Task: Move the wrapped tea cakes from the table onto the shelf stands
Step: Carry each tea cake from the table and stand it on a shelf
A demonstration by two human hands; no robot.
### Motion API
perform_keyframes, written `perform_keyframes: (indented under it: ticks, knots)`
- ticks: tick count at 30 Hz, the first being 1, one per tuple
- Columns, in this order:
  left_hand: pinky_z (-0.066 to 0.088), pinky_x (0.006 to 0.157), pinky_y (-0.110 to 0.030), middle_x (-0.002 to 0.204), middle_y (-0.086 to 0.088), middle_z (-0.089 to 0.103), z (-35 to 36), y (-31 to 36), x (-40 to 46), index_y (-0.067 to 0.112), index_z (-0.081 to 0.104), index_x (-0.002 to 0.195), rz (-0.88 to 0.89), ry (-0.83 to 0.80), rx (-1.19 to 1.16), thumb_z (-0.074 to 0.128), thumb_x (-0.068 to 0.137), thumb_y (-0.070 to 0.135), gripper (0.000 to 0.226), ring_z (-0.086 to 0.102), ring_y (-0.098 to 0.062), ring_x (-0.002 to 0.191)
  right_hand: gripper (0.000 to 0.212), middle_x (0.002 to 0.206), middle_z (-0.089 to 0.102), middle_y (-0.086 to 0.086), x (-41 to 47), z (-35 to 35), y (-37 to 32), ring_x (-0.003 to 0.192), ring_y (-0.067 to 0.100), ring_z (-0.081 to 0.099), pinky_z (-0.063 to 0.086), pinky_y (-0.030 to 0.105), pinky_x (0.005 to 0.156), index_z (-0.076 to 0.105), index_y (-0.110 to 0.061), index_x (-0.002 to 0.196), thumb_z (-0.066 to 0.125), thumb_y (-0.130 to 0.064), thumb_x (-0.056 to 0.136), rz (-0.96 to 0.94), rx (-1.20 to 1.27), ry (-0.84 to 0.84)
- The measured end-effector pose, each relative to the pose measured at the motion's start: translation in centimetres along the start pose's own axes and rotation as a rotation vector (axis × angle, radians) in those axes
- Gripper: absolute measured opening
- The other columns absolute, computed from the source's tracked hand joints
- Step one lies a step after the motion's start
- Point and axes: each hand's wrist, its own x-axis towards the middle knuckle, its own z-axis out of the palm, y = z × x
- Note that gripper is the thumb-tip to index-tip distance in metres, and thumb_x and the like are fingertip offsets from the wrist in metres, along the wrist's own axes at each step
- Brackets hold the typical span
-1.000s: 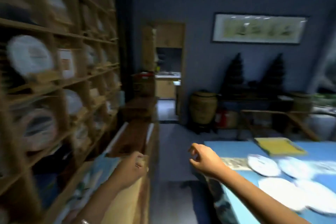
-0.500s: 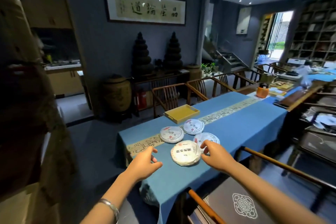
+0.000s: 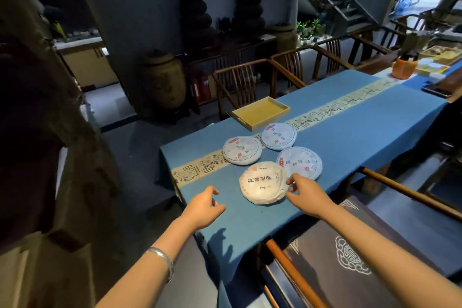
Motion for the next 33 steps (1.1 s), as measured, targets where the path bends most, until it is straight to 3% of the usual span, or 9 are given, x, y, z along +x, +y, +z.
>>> perform_keyframes:
  ticks: [3,7,10,16,18,22,25,29,33]
  knots:
    - [0.045,0.076,-0.028,0.094,0.004,0.062,1.9,-2.0,3.0,0.013,0.043,0.135,-0.068,-0.047,0.026,0.059,0.09,0.031,0.051,0.058,-0.016,0.085,0.03,0.102,0.066,0.009,2.2,2.7,1.5,0.089,0.024,0.061,0.046,0.031,0.073,0.056,-0.007,0.118,0.06,-0.017,0.09,0.016,0.018,-0.023]
    - [0.044,0.074,-0.03,0.098,0.001,0.057,4.5,-4.2,7.1,0.012,0.041,0.134,-0.087,-0.119,0.014,0.06,0.09,0.03,0.052,0.057,-0.019,0.084,0.033,0.115,0.062,0.014,4.7,6.8,3.0,0.104,0.029,0.06,0.051,0.038,0.083,0.053,-0.006,0.121,0.058,-0.022,0.093,0.042,-0.062,-0.125]
    - [0.042,0.077,-0.029,0.097,0.002,0.056,6.0,-5.4,11.0,0.013,0.042,0.132,-0.08,-0.155,-0.036,0.061,0.09,0.03,0.05,0.056,-0.018,0.086,0.033,0.114,0.061,0.017,6.7,9.4,4.2,0.102,0.029,0.059,0.052,0.039,0.082,0.05,-0.004,0.122,0.055,-0.022,0.095,0.145,-0.048,-0.16]
    - [0.043,0.084,-0.03,0.111,-0.006,0.06,7.9,-5.3,19.3,0.009,0.044,0.132,-0.073,-0.186,-0.156,0.065,0.088,0.028,0.052,0.059,-0.022,0.102,0.047,0.128,0.056,0.015,10.8,11.6,6.0,0.111,0.029,0.057,0.048,0.035,0.079,0.042,-0.005,0.136,0.056,-0.028,0.098,0.323,0.072,-0.061]
    - [0.045,0.085,-0.032,0.121,-0.01,0.057,9.0,-4.5,21.1,0.01,0.042,0.133,-0.086,-0.177,-0.202,0.067,0.085,0.029,0.058,0.058,-0.027,0.107,0.044,0.127,0.055,0.016,11.8,12.3,6.4,0.111,0.032,0.057,0.049,0.04,0.081,0.042,-0.005,0.133,0.055,-0.027,0.097,0.393,0.137,0.007]
    - [0.046,0.066,-0.022,0.124,0.001,0.053,11.5,-2.9,22.5,0.018,0.036,0.138,-0.205,-0.181,-0.448,0.07,0.081,0.025,0.066,0.06,-0.019,0.101,0.042,0.122,0.053,0.006,13.4,13.9,7.0,0.114,0.026,0.053,0.047,0.04,0.087,0.047,-0.006,0.127,0.063,-0.018,0.09,0.468,0.324,0.098]
    - [0.052,0.084,-0.031,0.125,0.004,0.054,12.7,-2.4,23.1,0.016,0.036,0.137,-0.276,-0.131,-0.58,0.07,0.083,0.019,0.064,0.059,-0.017,0.11,0.051,0.127,0.055,0.006,14.3,14.9,7.4,0.114,0.022,0.054,0.045,0.037,0.09,0.039,-0.01,0.136,0.064,-0.017,0.092,0.64,0.58,0.144]
    - [0.044,0.072,-0.022,0.122,0.001,0.052,12.8,-2.6,24.5,0.011,0.032,0.144,-0.353,-0.131,-0.6,0.07,0.085,0.02,0.071,0.053,-0.013,0.098,0.051,0.125,0.059,0.004,15.9,15.7,8.5,0.109,0.022,0.059,0.052,0.042,0.092,0.039,-0.017,0.137,0.063,-0.027,0.094,0.759,0.793,0.183]
    - [0.043,0.105,-0.04,0.142,-0.009,0.042,13.1,-2.6,24.8,0.018,0.032,0.147,-0.364,-0.217,-0.584,0.073,0.08,0.026,0.079,0.045,-0.024,0.127,0.044,0.12,0.067,0.002,17.3,15.8,9.2,0.105,0.019,0.066,0.057,0.041,0.088,0.05,-0.02,0.127,0.069,-0.032,0.089,0.733,0.938,0.157]
